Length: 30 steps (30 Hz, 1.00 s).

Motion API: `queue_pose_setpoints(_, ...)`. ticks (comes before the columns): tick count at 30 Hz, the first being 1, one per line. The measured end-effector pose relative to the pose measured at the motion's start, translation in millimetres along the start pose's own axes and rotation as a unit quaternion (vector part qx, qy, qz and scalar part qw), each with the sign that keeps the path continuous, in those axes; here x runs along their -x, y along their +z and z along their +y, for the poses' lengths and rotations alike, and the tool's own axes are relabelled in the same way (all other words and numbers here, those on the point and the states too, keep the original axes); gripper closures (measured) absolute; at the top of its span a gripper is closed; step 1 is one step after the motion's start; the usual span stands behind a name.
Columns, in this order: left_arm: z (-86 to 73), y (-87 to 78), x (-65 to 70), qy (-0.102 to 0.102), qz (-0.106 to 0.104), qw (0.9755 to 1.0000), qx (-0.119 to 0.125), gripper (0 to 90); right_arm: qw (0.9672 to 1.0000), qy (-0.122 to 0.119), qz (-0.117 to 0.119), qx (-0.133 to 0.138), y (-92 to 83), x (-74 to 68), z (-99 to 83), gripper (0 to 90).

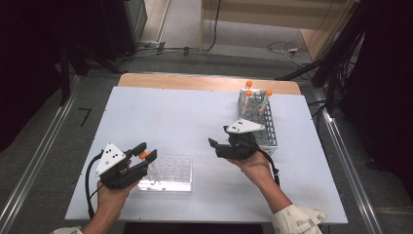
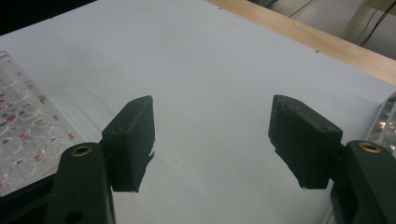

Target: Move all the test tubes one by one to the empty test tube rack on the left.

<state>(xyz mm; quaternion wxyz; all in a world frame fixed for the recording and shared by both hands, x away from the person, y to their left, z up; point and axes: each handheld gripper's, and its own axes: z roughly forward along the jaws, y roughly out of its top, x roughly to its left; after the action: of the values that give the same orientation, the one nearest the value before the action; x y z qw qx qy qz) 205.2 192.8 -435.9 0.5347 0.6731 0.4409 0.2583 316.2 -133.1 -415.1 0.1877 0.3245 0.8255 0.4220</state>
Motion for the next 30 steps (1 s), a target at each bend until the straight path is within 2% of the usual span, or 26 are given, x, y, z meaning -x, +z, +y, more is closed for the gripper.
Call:
queue_pose_setpoints(5,2.2,-1.5,2.3,0.004,-0.001,0.9999,0.012,37.9,0.9998,0.01,-0.014,0.005,0.4,6.0,-0.7,30.2)
queue_pose_setpoints(9,2.7,-1.6,4.7,0.01,0.008,0.9998,0.016,31.4,0.9993,0.018,-0.03,0.017,-1.6,13.1,-0.3,31.2)
queue_pose_setpoints(14,4.5,-3.6,7.6,0.016,0.017,0.9994,0.026,29.4,0.9972,0.04,-0.055,0.029,-3.9,24.1,0.3,31.3)
queue_pose_setpoints(18,5.1,-4.1,8.5,0.018,0.018,0.9993,0.028,29.4,0.9949,0.045,-0.082,0.039,-4.7,32.0,2.8,31.3)
queue_pose_setpoints(24,5.4,-4.9,8.0,0.014,0.02,0.9992,0.032,29.5,0.988,0.065,-0.131,0.049,-6.7,53.8,5.0,32.3)
queue_pose_setpoints(30,5.4,-4.6,8.2,0.015,0.018,0.9992,0.031,29.5,0.9789,0.096,-0.172,0.052,-4.6,82.2,2.3,34.1)
